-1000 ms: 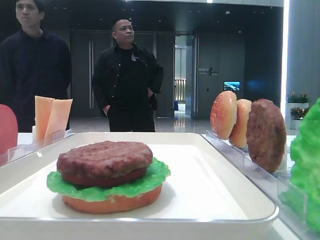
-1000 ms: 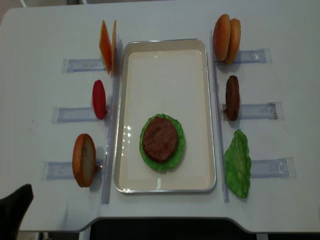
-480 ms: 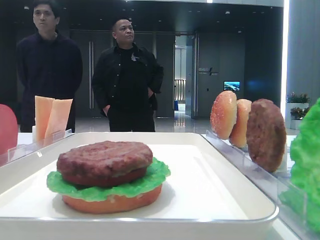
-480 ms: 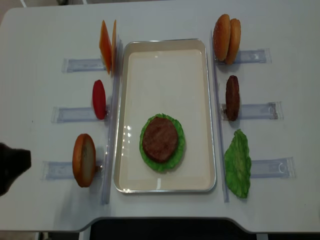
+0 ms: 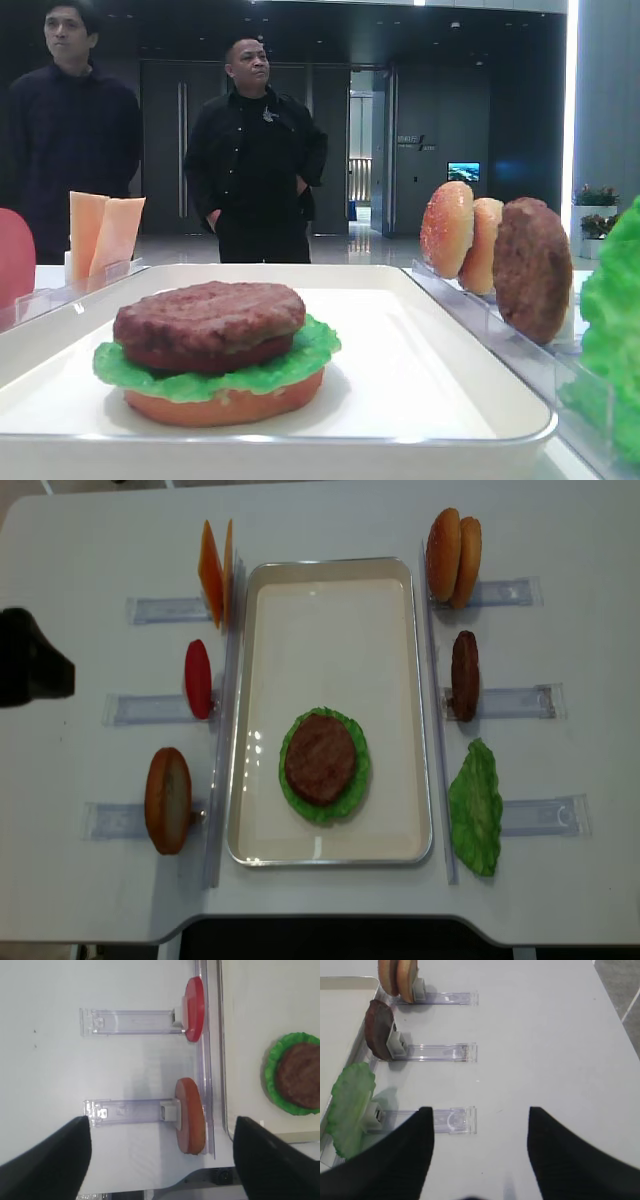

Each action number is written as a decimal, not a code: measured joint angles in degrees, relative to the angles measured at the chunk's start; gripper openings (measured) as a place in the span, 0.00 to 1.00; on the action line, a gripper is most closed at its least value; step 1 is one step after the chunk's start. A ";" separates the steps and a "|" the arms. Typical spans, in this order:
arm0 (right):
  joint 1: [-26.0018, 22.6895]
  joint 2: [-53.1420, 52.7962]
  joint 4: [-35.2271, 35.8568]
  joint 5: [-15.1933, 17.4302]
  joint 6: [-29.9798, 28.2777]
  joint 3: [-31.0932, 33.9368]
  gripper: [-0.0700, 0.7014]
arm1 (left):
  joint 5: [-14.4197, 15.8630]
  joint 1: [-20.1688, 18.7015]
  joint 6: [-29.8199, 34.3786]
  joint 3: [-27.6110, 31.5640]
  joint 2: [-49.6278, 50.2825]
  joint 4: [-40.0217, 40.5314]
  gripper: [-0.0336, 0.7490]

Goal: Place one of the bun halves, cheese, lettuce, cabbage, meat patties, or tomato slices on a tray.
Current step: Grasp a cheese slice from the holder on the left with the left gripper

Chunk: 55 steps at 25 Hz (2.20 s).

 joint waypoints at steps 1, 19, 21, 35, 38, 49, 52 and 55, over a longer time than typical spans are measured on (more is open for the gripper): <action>0.00 0.00 0.00 0.00 0.00 0.00 0.61 | 0.00 0.00 0.00 -1.33 1.41 0.28 0.93; 0.00 0.00 0.00 0.00 0.00 0.00 0.61 | -0.10 0.00 -0.24 -19.69 23.31 6.36 0.93; 0.00 0.00 0.00 0.00 0.00 0.00 0.61 | -0.10 0.00 -0.59 -21.24 25.26 6.88 0.93; 0.00 0.00 0.00 0.00 0.00 0.00 0.61 | -0.16 0.00 -2.58 -35.23 39.10 7.94 0.93; 0.00 0.00 0.00 0.00 0.00 0.00 0.61 | -0.16 0.00 -2.58 -38.00 42.02 8.16 0.93; 0.00 0.00 0.00 0.00 0.00 0.00 0.61 | -0.26 0.00 -2.58 -48.95 54.70 8.10 0.75; 0.00 0.00 0.00 0.00 0.00 0.00 0.61 | -0.26 0.00 -2.58 -52.85 57.10 6.79 0.73; 0.00 0.00 0.00 0.00 0.00 0.00 0.61 | -0.26 0.00 -2.58 -55.42 59.08 5.81 0.73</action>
